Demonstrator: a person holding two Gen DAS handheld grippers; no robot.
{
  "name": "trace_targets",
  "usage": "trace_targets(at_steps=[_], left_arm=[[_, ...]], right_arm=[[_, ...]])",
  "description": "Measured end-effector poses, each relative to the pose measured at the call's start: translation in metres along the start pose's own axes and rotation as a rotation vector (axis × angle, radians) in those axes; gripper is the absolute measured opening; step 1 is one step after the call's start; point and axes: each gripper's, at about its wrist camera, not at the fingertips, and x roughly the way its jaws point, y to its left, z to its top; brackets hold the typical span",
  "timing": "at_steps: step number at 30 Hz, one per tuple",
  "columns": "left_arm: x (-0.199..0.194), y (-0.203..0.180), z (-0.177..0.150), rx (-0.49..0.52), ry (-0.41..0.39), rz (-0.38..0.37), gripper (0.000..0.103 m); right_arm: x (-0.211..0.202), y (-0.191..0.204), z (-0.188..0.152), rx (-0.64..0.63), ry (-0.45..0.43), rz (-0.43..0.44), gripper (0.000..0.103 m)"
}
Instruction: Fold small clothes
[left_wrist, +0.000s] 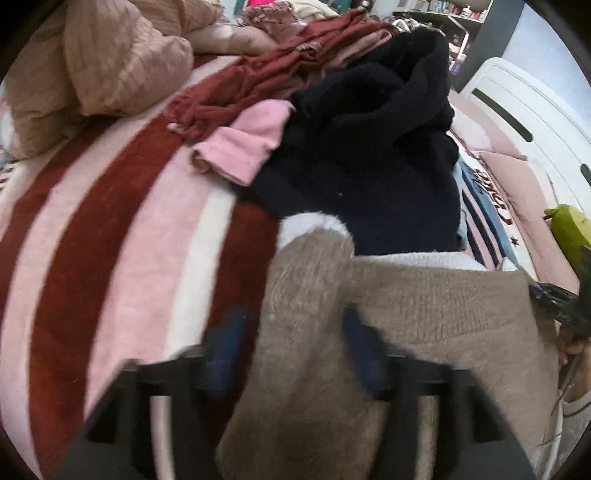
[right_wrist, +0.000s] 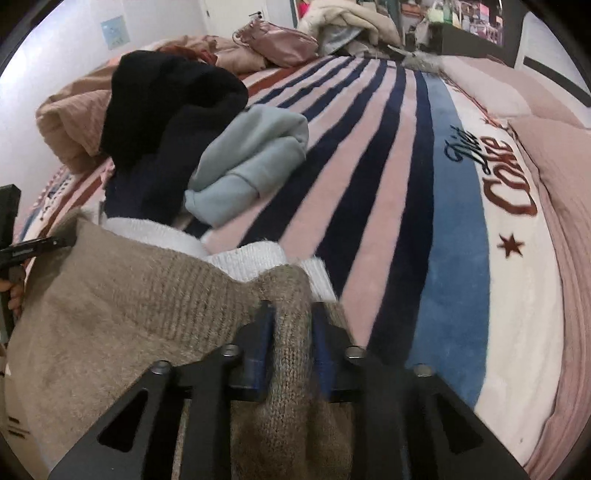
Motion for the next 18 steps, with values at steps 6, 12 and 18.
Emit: trace_targets(at_steps=[6, 12, 18], left_arm=[[-0.085, 0.016, -0.042, -0.064, -0.141, -0.041, 0.088], [-0.144, 0.017, -0.127, -0.12, -0.223, -0.174, 0.101], [-0.15, 0.004, -0.191, -0.163, -0.215, -0.277, 0.102]], right_arm=[[-0.067, 0.006, -0.028, -0.027, -0.115, 0.015, 0.04], [-0.124, 0.041, -0.085, -0.072, -0.236, 0.142, 0.041], [-0.132, 0.074, -0.127, -0.104, -0.292, 0.164, 0.041]])
